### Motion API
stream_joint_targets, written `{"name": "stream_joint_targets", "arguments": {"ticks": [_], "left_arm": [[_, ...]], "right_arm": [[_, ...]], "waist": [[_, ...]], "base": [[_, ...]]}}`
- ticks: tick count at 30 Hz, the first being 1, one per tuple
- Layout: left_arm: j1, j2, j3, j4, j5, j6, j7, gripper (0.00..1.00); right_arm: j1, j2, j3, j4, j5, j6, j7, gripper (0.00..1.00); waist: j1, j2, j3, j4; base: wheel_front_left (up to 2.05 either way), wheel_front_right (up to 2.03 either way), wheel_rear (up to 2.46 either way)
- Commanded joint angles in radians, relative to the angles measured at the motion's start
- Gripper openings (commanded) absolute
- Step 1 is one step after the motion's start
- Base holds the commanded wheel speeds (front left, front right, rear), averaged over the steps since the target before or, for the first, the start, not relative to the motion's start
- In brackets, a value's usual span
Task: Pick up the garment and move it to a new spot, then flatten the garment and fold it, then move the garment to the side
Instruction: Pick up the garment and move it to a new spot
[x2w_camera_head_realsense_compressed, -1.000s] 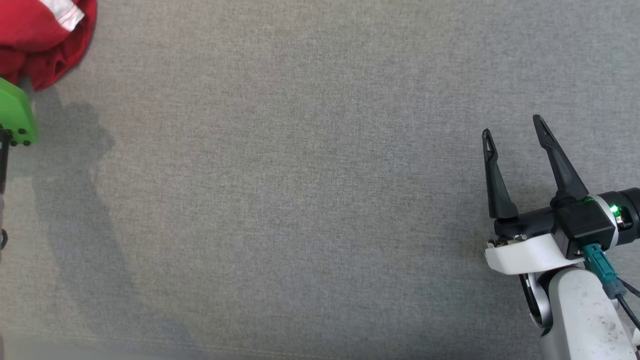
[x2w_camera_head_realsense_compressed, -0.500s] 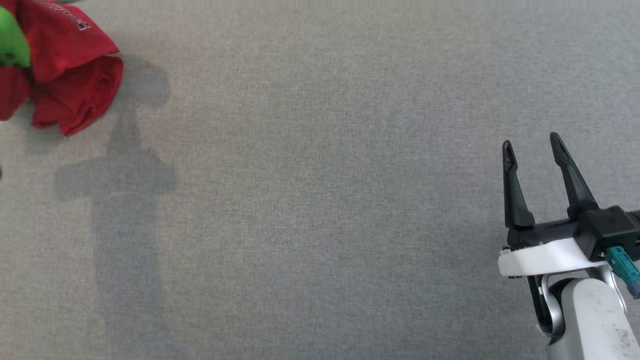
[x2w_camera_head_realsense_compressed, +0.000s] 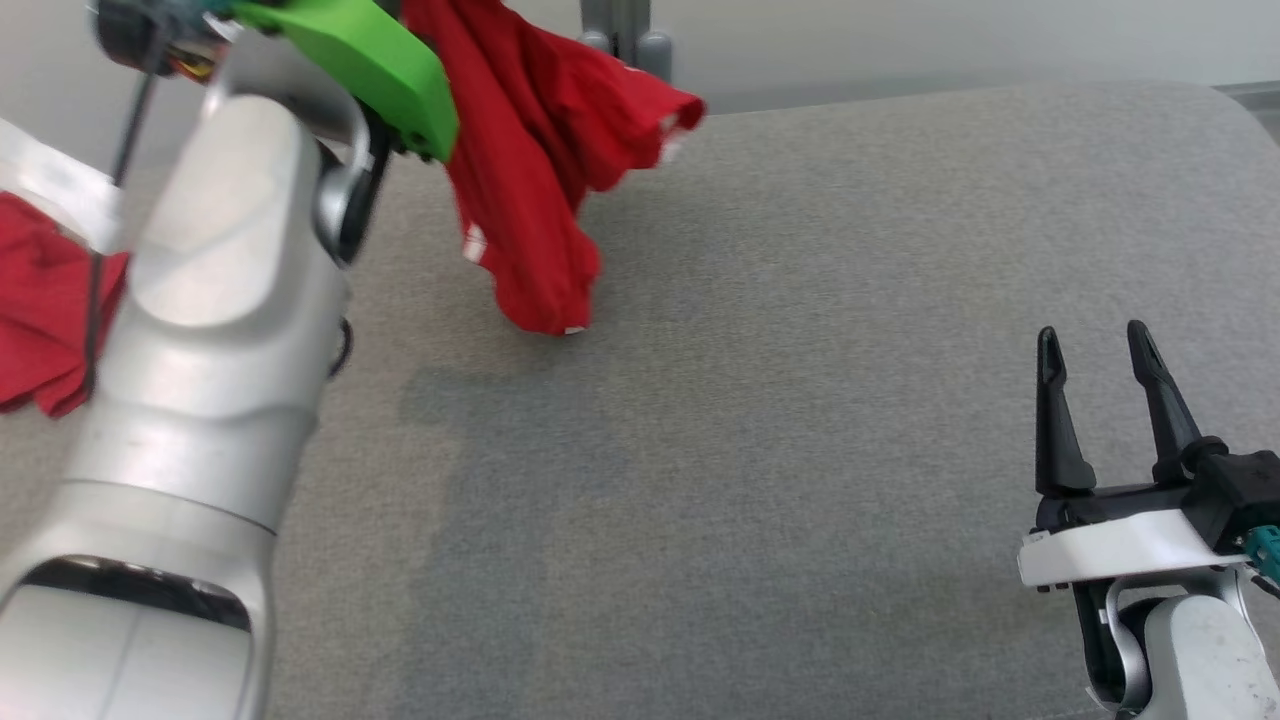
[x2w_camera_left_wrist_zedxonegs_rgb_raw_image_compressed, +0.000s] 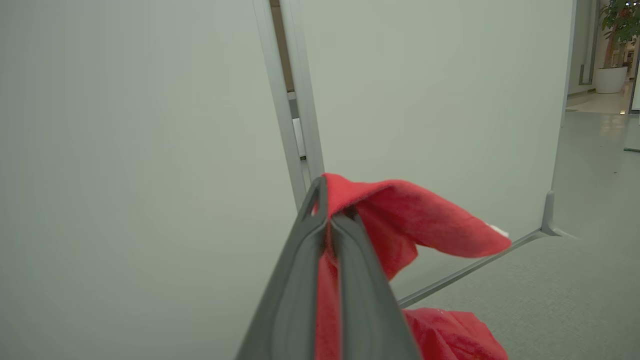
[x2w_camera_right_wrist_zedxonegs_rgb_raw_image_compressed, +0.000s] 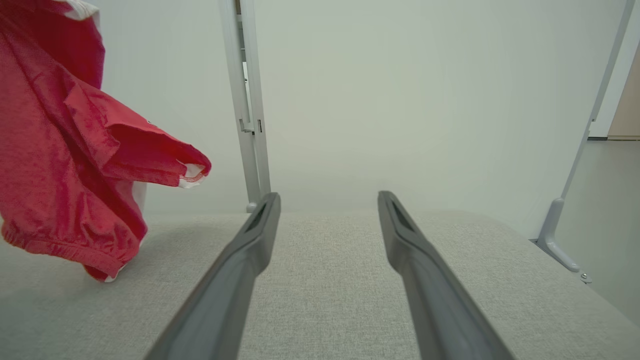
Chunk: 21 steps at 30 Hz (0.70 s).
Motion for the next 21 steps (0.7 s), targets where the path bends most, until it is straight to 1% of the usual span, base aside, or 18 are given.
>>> {"name": "stream_joint_targets", "arguments": {"ticks": [1, 3, 5, 7, 10, 15, 20, 21], "left_arm": [[0.049, -0.023, -0.013, -0.001, -0.017, -0.001, -0.002, 0.00], [0.103, -0.051, -0.039, -0.002, -0.032, -0.003, -0.012, 0.00], [0.169, -0.067, -0.067, -0.004, -0.063, -0.005, -0.020, 0.00], [0.240, -0.075, -0.105, -0.008, -0.091, -0.006, -0.028, 0.00], [0.353, -0.078, -0.186, -0.032, -0.148, -0.006, -0.038, 0.00], [0.487, -0.077, -0.266, -0.044, -0.228, 0.036, -0.055, 0.00], [0.569, -0.078, -0.311, -0.100, -0.321, 0.068, -0.069, 0.00], [0.578, -0.077, -0.315, -0.116, -0.332, 0.078, -0.073, 0.19]], "right_arm": [[0.007, -0.001, 0.003, 0.006, 0.013, 0.000, -0.003, 1.00], [0.004, -0.001, 0.003, 0.009, 0.025, 0.000, -0.003, 1.00], [0.001, 0.000, 0.004, 0.014, 0.032, 0.000, -0.003, 1.00], [-0.001, -0.001, 0.005, 0.016, 0.035, 0.000, -0.003, 1.00], [-0.007, -0.001, 0.006, 0.019, 0.035, 0.000, -0.003, 1.00], [-0.007, 0.000, 0.004, 0.024, 0.031, 0.000, -0.003, 1.00], [-0.004, -0.001, 0.009, 0.031, 0.024, 0.000, -0.003, 1.00], [-0.004, -0.001, 0.008, 0.033, 0.024, 0.000, -0.003, 1.00]], "waist": [[0.0000, -0.0001, -0.003, -0.094], [0.0000, -0.0001, 0.011, -0.117], [0.0000, -0.0001, 0.024, -0.136], [0.0000, -0.0001, 0.036, -0.152], [0.0000, -0.0001, 0.050, -0.169], [0.0000, -0.0001, 0.063, -0.164], [0.0000, -0.0001, 0.062, -0.127], [0.0000, -0.0001, 0.058, -0.118]], "base": [[0.00, 0.00, 0.00], [0.00, 0.00, 0.00], [0.00, 0.00, 0.00], [0.00, 0.00, 0.00], [0.00, 0.00, 0.00], [0.00, 0.00, 0.00], [0.00, 0.00, 0.00], [0.00, 0.00, 0.00]]}}
